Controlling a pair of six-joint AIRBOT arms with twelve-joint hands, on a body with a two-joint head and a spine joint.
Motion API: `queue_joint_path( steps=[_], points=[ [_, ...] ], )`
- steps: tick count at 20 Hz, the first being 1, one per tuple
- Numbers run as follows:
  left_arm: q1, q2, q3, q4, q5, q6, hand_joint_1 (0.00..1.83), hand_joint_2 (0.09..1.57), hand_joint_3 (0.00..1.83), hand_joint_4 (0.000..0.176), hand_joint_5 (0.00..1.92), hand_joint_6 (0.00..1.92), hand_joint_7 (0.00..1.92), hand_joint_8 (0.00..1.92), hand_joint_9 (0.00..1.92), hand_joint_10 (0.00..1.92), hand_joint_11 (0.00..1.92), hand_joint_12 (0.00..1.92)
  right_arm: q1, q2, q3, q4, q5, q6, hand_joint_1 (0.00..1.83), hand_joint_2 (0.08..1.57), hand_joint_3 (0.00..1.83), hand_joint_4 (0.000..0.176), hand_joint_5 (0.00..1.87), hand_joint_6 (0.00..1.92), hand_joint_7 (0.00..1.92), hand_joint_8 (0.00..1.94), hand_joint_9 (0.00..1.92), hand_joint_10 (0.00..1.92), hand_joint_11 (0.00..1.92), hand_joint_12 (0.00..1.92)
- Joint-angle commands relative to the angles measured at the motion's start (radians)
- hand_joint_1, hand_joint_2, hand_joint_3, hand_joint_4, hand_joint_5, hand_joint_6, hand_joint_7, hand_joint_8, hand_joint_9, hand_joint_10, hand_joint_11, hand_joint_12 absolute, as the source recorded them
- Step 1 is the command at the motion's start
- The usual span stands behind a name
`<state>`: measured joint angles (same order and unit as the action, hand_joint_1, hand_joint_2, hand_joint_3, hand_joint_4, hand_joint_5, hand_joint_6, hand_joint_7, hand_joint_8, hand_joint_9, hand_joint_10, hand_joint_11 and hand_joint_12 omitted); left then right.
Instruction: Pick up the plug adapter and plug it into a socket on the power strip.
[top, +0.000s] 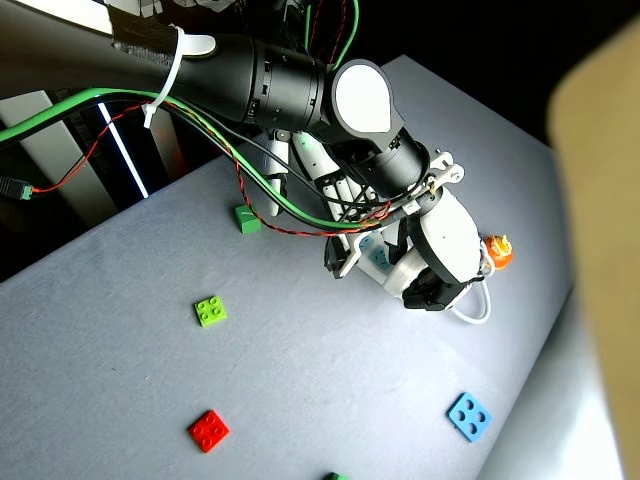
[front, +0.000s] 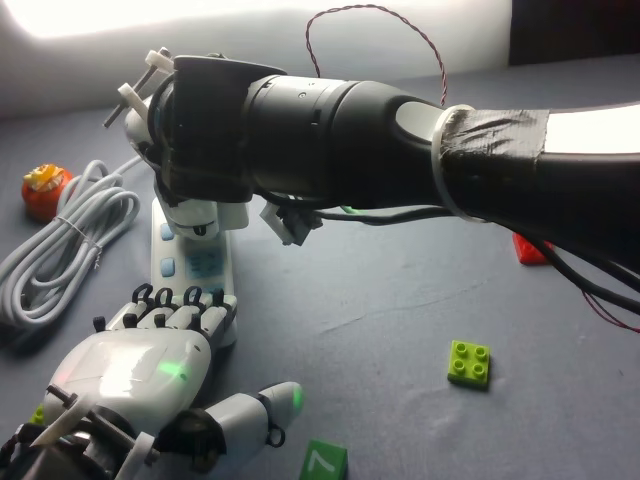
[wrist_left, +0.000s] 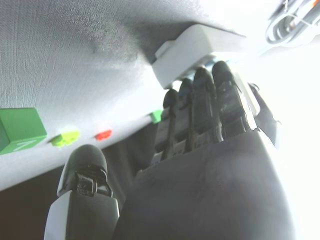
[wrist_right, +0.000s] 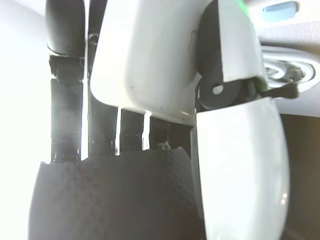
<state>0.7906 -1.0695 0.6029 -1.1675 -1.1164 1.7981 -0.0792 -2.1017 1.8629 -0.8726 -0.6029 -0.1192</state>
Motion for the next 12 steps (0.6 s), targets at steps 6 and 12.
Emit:
queue_joint_path(
  steps=[6, 12],
  points=[
    [-0.001, -0.005, -0.005, 0.034, -0.020, -0.006, 0.00, 1.21, 0.00, 0.000, 0.13, 0.01, 0.21, 0.00, 0.20, 0.00, 0.00, 0.29, -0.030, 0.014, -0.047, 0.048, 0.082, 0.040, 1.25, 1.06, 0.00, 0.000, 1.03, 0.85, 1.19, 0.70, 1.38, 0.00, 1.00, 0.94],
    [-0.003, -0.005, -0.003, 0.034, -0.022, -0.006, 0.00, 1.21, 0.00, 0.000, 0.11, 0.00, 0.19, 0.00, 0.18, 0.00, 0.00, 0.26, -0.030, 0.037, -0.050, 0.048, 0.119, 0.048, 1.25, 1.06, 0.00, 0.000, 1.04, 0.84, 1.19, 0.70, 1.38, 0.00, 1.02, 0.95]
  ],
)
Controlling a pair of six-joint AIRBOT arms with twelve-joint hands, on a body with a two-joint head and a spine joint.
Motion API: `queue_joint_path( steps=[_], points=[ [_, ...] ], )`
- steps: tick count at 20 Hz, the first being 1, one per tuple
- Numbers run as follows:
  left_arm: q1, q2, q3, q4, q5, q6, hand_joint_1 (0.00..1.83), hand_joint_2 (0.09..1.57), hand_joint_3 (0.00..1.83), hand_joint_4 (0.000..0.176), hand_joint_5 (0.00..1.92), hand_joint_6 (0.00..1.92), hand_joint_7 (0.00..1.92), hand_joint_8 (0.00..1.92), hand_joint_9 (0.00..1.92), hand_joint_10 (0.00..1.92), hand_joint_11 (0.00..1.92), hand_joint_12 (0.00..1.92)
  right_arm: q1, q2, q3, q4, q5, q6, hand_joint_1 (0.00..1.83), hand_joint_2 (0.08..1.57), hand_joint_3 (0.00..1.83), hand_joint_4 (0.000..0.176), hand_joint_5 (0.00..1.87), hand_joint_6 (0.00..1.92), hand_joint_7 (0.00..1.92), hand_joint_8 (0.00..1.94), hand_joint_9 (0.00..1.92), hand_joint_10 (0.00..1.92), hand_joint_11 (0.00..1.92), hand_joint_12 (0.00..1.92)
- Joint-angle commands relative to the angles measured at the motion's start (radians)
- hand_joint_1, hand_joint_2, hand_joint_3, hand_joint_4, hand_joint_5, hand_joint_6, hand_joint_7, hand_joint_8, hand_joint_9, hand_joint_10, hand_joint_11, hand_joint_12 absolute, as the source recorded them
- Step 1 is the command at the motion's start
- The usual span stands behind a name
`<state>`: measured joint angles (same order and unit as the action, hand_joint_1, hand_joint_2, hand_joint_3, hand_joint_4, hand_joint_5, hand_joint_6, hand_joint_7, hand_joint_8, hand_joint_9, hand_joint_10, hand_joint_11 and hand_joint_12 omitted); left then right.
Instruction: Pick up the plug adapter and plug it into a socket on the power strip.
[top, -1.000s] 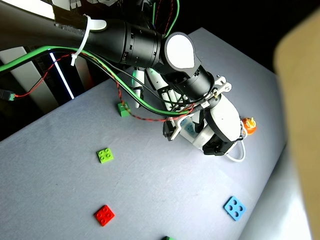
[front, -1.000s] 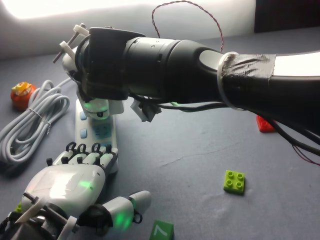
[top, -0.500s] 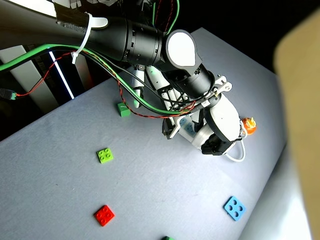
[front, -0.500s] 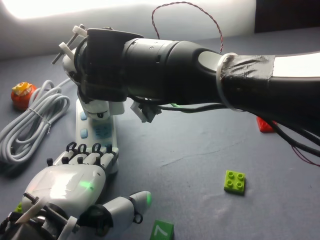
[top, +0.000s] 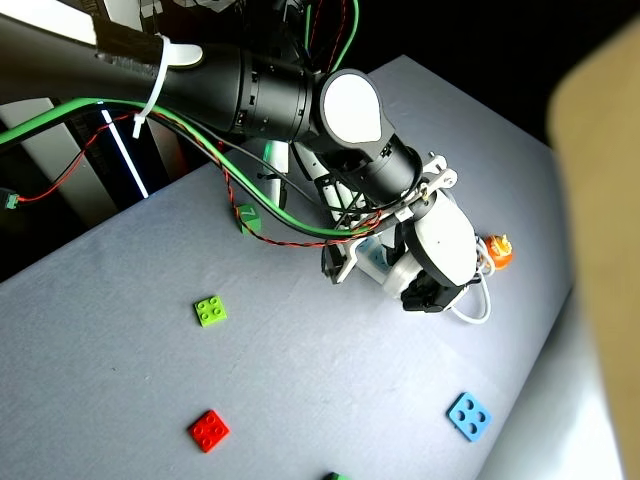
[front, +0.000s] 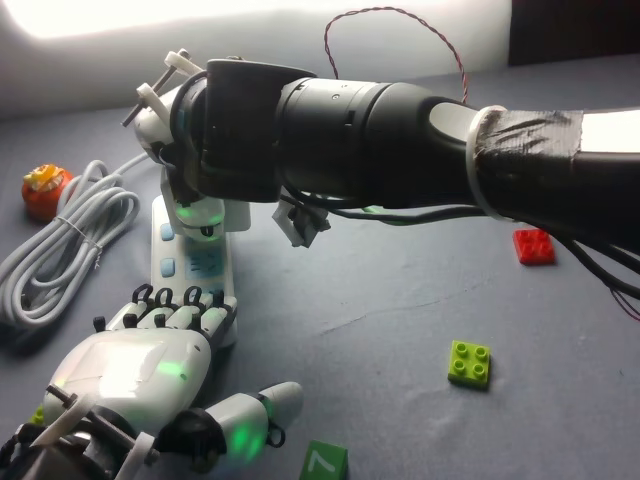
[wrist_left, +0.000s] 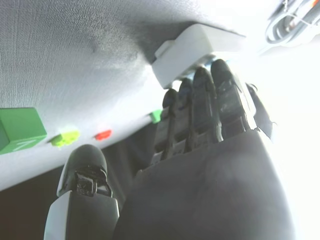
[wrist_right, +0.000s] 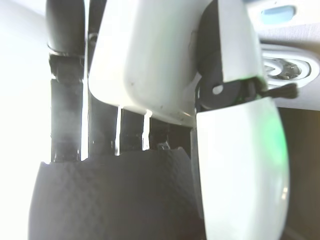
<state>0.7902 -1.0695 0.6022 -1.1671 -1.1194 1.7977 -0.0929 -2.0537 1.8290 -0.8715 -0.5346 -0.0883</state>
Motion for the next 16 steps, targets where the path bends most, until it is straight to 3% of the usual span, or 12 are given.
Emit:
queue_joint_path(
  steps=[1, 12, 13, 16],
  points=[
    [-0.003, -0.005, -0.002, 0.033, -0.019, -0.005, 0.00, 1.20, 0.00, 0.000, 0.11, 0.00, 0.19, 0.00, 0.18, 0.00, 0.00, 0.29, -0.014, -0.010, -0.016, 0.047, 0.052, 0.015, 1.24, 1.06, 0.00, 0.000, 1.03, 0.86, 1.18, 0.72, 1.38, 0.00, 1.01, 0.95],
    [-0.005, -0.006, 0.000, 0.033, -0.019, -0.005, 0.00, 1.21, 0.00, 0.000, 0.11, 0.00, 0.19, 0.00, 0.17, 0.00, 0.00, 0.23, -0.002, 0.013, -0.035, 0.047, 0.060, -0.006, 1.25, 1.06, 0.00, 0.000, 1.05, 0.83, 1.20, 0.68, 1.39, 0.00, 1.03, 0.93],
    [-0.005, -0.006, 0.000, 0.033, -0.019, -0.005, 0.00, 1.21, 0.00, 0.000, 0.13, 0.00, 0.21, 0.01, 0.19, 0.01, 0.00, 0.29, -0.002, 0.014, -0.036, 0.047, 0.060, -0.007, 1.25, 1.06, 0.00, 0.000, 1.04, 0.83, 1.20, 0.70, 1.39, 0.00, 1.04, 0.92],
    [-0.005, -0.006, 0.000, 0.033, -0.019, -0.005, 0.00, 1.21, 0.00, 0.000, 0.11, 0.00, 0.19, 0.01, 0.17, 0.00, 0.00, 0.19, 0.000, 0.015, -0.036, 0.047, 0.062, -0.007, 1.24, 1.07, 0.00, 0.000, 1.02, 0.87, 1.17, 0.74, 1.37, 0.00, 1.03, 0.91]
  ],
)
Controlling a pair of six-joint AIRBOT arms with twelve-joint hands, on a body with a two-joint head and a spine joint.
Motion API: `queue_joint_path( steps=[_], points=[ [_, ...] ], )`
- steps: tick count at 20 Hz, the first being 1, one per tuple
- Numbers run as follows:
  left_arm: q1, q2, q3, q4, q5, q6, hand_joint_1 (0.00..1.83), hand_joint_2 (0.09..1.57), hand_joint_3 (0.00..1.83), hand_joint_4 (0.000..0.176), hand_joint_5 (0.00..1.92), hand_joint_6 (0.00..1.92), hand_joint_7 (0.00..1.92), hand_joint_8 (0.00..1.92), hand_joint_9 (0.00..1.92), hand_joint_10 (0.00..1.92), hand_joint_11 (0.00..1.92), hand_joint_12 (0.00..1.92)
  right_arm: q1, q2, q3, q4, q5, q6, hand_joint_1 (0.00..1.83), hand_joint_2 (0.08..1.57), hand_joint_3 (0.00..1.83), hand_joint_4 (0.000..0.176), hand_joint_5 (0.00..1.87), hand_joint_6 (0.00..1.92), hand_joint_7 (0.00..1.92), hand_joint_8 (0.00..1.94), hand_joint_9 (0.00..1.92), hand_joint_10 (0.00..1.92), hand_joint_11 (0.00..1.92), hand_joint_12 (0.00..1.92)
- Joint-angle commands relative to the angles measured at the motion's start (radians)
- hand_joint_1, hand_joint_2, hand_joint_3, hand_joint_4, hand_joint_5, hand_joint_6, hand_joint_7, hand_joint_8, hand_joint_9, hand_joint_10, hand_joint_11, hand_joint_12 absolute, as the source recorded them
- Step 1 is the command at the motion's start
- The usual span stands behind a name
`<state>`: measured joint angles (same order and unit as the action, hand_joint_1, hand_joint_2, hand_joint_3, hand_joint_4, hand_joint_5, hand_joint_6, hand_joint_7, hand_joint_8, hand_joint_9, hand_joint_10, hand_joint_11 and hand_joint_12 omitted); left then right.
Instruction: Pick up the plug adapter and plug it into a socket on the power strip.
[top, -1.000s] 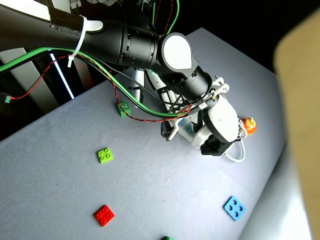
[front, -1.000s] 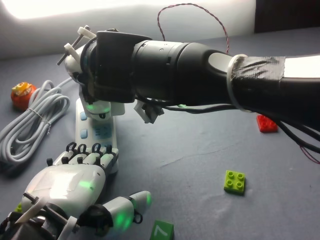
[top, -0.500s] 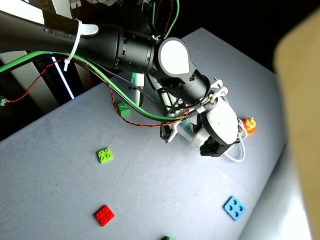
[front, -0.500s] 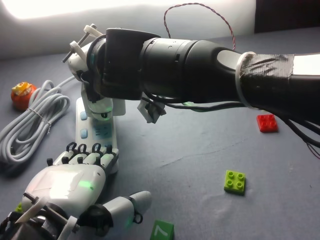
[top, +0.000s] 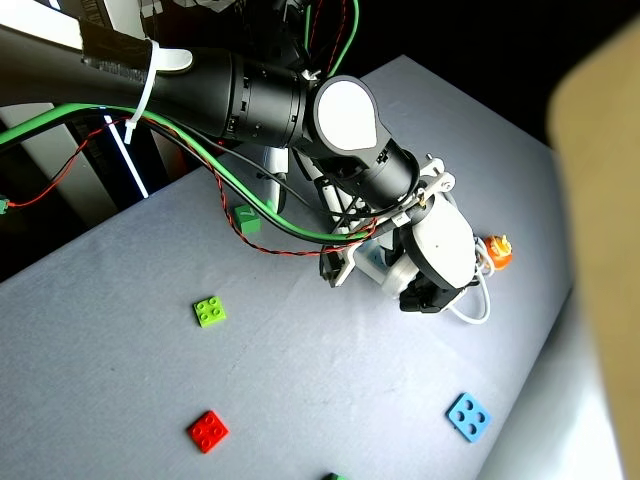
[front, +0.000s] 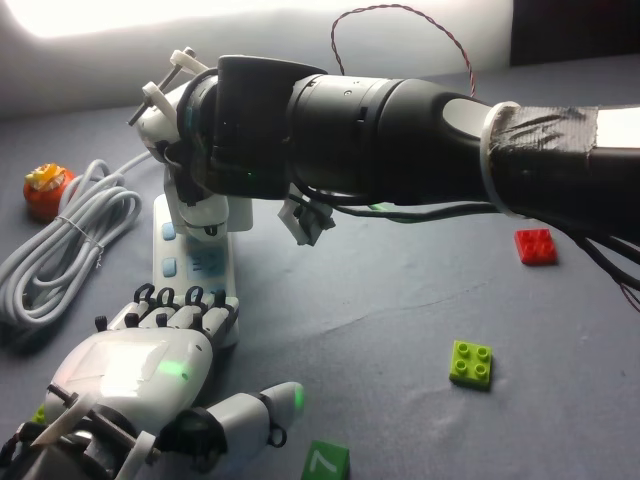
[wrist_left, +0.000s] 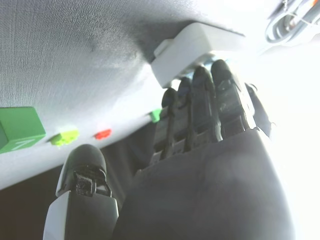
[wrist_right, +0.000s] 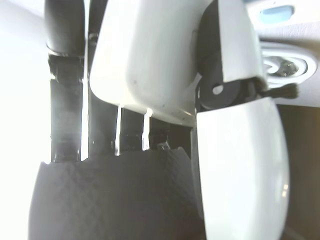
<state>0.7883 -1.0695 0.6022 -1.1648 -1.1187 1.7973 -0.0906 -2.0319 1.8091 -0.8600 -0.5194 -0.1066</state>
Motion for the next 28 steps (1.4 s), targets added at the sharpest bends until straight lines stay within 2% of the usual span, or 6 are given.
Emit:
queue_joint_path(
  steps=[1, 5, 9, 10, 12, 28],
  points=[
    [-0.003, -0.006, 0.000, 0.031, -0.020, -0.005, 0.00, 1.21, 0.00, 0.000, 0.13, 0.00, 0.20, 0.01, 0.19, 0.01, 0.00, 0.26, -0.003, -0.006, -0.016, 0.035, 0.046, 0.010, 1.24, 1.07, 0.00, 0.000, 1.02, 0.87, 1.17, 0.74, 1.37, 0.00, 1.02, 0.90],
    [-0.003, -0.006, 0.000, 0.031, -0.020, -0.005, 0.00, 1.21, 0.00, 0.000, 0.12, 0.01, 0.19, 0.01, 0.17, 0.01, 0.00, 0.19, -0.005, -0.003, -0.016, 0.034, 0.046, 0.010, 1.23, 1.09, 0.00, 0.000, 0.93, 1.03, 1.14, 0.76, 1.31, 0.00, 0.96, 0.90],
    [-0.003, -0.006, -0.001, 0.031, -0.020, -0.005, 0.00, 1.21, 0.00, 0.000, 0.13, 0.01, 0.21, 0.01, 0.19, 0.01, 0.00, 0.24, -0.009, 0.004, -0.016, 0.033, 0.048, 0.009, 1.11, 1.13, 0.00, 0.000, 0.94, 1.03, 1.12, 0.04, 1.18, 0.00, 0.87, 0.85],
    [-0.003, -0.006, -0.001, 0.031, -0.020, -0.005, 0.00, 1.21, 0.00, 0.000, 0.13, 0.00, 0.20, 0.00, 0.18, 0.00, 0.00, 0.22, -0.010, 0.005, -0.016, 0.032, 0.049, 0.009, 1.05, 1.06, 0.00, 0.000, 0.86, 0.47, 1.10, 0.02, 1.14, 0.00, 0.84, 0.82],
    [-0.003, -0.006, -0.001, 0.031, -0.020, -0.005, 0.00, 1.21, 0.00, 0.000, 0.13, 0.00, 0.21, 0.00, 0.18, 0.00, 0.00, 0.22, -0.012, 0.010, -0.016, 0.032, 0.051, 0.008, 1.03, 1.03, 0.00, 0.000, 0.90, 0.07, 1.05, 0.00, 1.08, 0.00, 0.78, 0.81],
    [-0.008, -0.005, -0.007, 0.031, -0.020, -0.005, 0.00, 1.20, 0.00, 0.000, 0.13, 0.00, 0.20, 0.00, 0.18, 0.00, 0.00, 0.26, 0.050, 0.200, -0.253, -0.109, 0.111, 0.113, 0.90, 1.01, 0.00, 0.000, 0.44, 0.00, 0.42, 0.00, 0.42, 0.00, 0.05, 1.00]
  ],
)
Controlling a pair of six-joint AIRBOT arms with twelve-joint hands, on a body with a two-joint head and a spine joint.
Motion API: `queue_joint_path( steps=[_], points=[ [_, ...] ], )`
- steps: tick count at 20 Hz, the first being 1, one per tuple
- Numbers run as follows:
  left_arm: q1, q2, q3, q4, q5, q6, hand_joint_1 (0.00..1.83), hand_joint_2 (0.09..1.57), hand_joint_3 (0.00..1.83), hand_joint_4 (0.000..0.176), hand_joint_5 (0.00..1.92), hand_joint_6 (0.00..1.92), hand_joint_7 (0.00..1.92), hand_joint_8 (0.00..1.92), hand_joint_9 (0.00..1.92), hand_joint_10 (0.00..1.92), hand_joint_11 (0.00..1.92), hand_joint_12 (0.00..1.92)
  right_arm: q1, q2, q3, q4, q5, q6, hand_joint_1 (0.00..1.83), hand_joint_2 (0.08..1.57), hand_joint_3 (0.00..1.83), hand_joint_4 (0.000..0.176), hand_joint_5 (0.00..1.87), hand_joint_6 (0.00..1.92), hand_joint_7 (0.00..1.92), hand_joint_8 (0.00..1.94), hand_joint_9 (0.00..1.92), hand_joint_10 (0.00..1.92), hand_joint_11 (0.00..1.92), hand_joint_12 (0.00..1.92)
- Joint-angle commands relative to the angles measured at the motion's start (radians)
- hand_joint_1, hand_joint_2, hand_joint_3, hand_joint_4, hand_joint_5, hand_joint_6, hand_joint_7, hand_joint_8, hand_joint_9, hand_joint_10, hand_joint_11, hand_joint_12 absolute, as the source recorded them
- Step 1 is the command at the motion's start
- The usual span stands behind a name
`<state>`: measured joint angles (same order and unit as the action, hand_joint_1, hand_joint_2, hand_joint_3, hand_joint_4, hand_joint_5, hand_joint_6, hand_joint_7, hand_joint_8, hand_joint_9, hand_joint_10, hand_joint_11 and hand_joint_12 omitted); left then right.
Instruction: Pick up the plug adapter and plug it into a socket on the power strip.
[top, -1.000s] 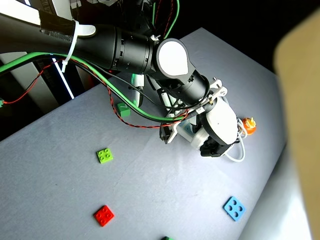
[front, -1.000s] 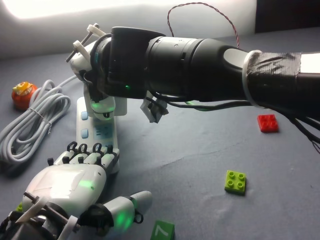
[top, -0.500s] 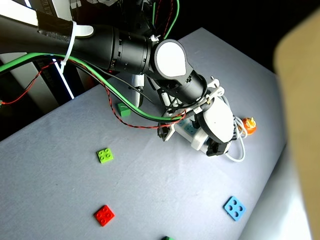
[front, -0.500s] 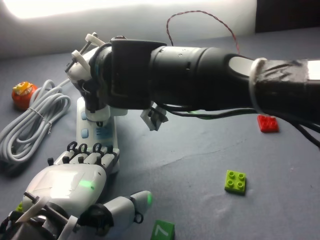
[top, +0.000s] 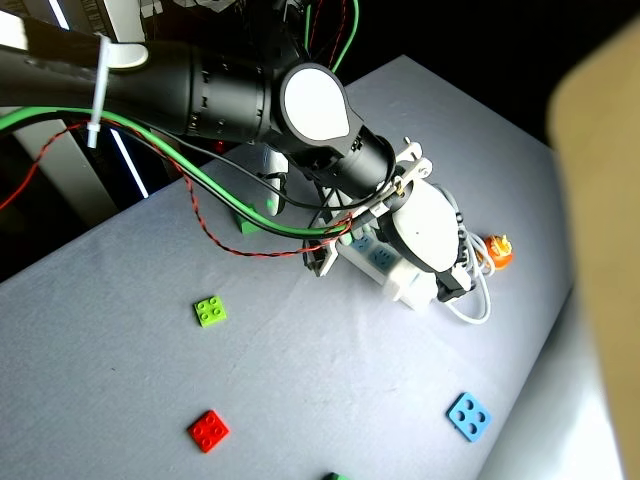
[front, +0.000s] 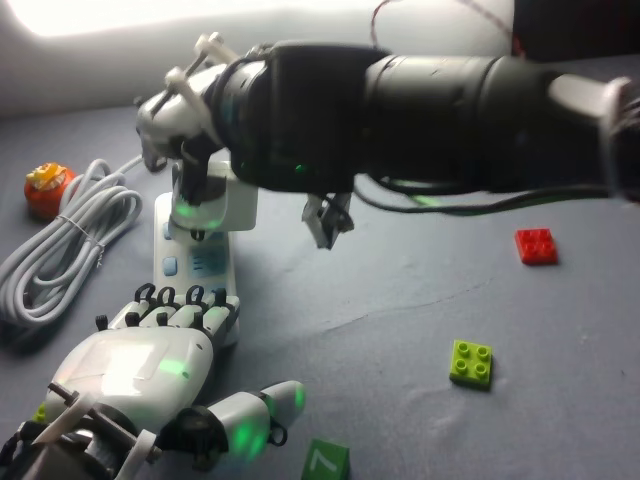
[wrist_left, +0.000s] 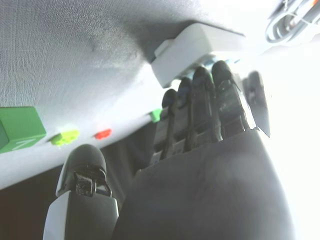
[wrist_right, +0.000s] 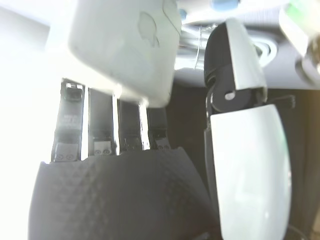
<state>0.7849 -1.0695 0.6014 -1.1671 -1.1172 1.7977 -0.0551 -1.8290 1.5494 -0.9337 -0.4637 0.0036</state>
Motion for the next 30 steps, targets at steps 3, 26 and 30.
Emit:
queue_joint_path(
  steps=[3, 26, 30],
  points=[
    [-0.013, -0.005, -0.010, 0.033, -0.021, -0.005, 0.00, 1.20, 0.00, 0.000, 0.12, 0.00, 0.19, 0.00, 0.18, 0.00, 0.00, 0.22, 0.039, 0.071, -0.062, -0.036, 0.087, 0.029, 0.87, 1.00, 0.00, 0.000, 0.40, 0.00, 0.36, 0.00, 0.36, 0.00, 0.00, 1.04],
    [-0.244, 0.254, -0.045, 0.033, 0.247, 0.028, 0.17, 1.21, 0.00, 0.000, 0.00, 1.84, 0.00, 1.89, 0.00, 1.90, 0.00, 1.92, -0.080, 0.764, -0.628, -0.178, 0.320, 0.067, 0.71, 0.92, 0.00, 0.000, 0.36, 0.04, 0.51, 0.08, 0.51, 0.10, 0.00, 1.16],
    [-0.340, 0.319, -0.045, 0.033, 0.328, 0.085, 0.20, 1.21, 0.00, 0.000, 0.11, 1.92, 0.06, 1.92, 0.04, 1.92, 0.06, 1.92, -0.079, 0.762, -0.630, -0.178, 0.312, 0.052, 0.62, 0.87, 0.00, 0.000, 0.09, 1.74, 0.02, 1.91, 0.09, 1.92, 0.08, 1.92]
  ],
)
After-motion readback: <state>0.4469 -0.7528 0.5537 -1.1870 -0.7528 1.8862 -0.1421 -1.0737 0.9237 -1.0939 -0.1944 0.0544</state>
